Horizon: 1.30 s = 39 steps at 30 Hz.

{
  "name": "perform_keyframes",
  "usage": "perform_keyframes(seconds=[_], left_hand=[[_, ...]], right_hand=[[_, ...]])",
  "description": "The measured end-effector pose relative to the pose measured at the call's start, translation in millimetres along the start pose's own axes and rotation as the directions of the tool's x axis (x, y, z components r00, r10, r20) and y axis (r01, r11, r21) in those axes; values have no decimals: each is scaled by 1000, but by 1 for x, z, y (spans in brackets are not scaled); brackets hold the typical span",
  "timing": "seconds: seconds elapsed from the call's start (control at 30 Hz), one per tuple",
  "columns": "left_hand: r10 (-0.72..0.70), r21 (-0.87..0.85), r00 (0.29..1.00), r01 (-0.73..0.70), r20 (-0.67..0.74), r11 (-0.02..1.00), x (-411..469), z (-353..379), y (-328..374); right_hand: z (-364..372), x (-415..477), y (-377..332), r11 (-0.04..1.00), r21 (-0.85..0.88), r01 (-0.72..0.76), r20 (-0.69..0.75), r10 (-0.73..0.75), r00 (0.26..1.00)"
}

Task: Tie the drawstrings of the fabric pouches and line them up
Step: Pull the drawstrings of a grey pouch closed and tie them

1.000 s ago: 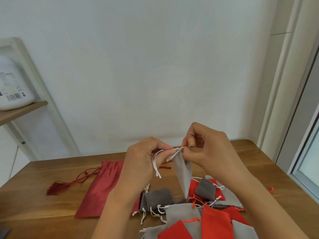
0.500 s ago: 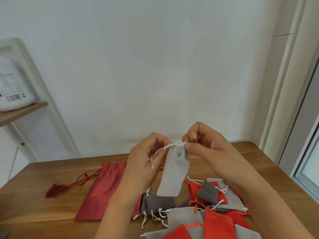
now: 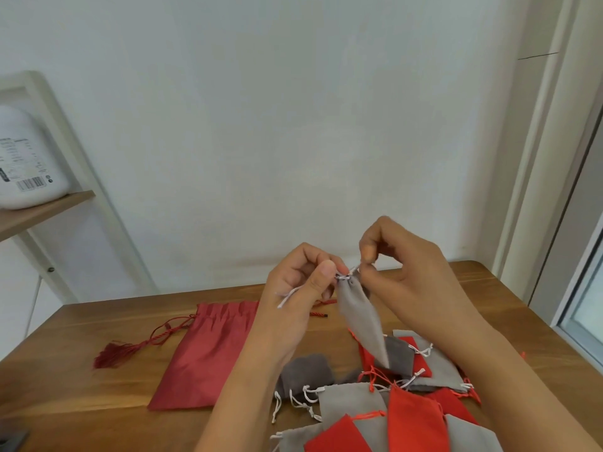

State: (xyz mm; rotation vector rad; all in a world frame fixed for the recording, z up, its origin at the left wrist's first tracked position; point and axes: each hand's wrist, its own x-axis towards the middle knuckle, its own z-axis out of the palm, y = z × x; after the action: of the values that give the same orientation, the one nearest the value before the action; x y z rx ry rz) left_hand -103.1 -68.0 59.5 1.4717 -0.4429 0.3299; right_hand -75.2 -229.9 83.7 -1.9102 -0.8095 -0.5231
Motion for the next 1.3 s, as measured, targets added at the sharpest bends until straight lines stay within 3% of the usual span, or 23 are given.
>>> perform_keyframes(seconds=[0.03, 0.1, 0.13, 0.17, 0.27, 0.37, 0.47, 0.53, 0.77, 0.9, 1.0, 1.17, 1.3], left_hand=[[-1, -6, 1000, 1, 16, 1000, 0, 1, 0], [-10, -2, 999, 10, 33, 1000, 0, 3, -1], [-13, 1, 999, 12, 32, 1000, 0, 4, -1], [-16, 1, 1000, 16, 24, 1000, 0, 3, -1], [-27, -2, 1000, 27, -9, 1000, 0, 0, 1], [-14, 19, 1000, 15, -19, 1000, -1, 1, 3], [-17, 39, 1000, 17, -14, 999, -1, 4, 3], [-28, 22, 999, 29, -27, 999, -1, 4, 4], [-182, -53, 963, 175, -201, 983, 1, -2, 11], [-362, -56, 910, 358, -201, 932, 2, -4, 11], [-411, 43, 895, 423, -171, 905, 2, -8, 13], [-390, 248, 919, 392, -58, 886, -1, -17, 21], [-346, 278, 938, 326, 24, 903, -4, -22, 27]], right_hand=[[-1, 1, -2, 968, 223, -114, 29, 110, 993], [-2, 3, -4, 757, 574, -312, 154, 275, 949], [-1, 3, -3, 675, 640, -367, 201, 314, 928], [0, 3, -1, 659, 647, -384, 214, 325, 921], [2, 5, 2, 808, 504, -306, 116, 288, 951], [3, 3, 3, 964, 217, -152, -23, 161, 987], [10, -1, 4, 1000, -24, 2, -92, -4, 996], [16, -2, 2, 992, -91, 85, -117, -95, 989], [14, -2, 4, 989, 16, 144, -3, -144, 990], [19, -3, 1, 977, 29, 212, 52, -214, 976], [23, -3, 0, 962, 4, 273, 62, -273, 960], [34, -6, -3, 959, 67, 276, 88, -281, 956], [33, -7, -2, 970, 81, 228, 37, -232, 972]])
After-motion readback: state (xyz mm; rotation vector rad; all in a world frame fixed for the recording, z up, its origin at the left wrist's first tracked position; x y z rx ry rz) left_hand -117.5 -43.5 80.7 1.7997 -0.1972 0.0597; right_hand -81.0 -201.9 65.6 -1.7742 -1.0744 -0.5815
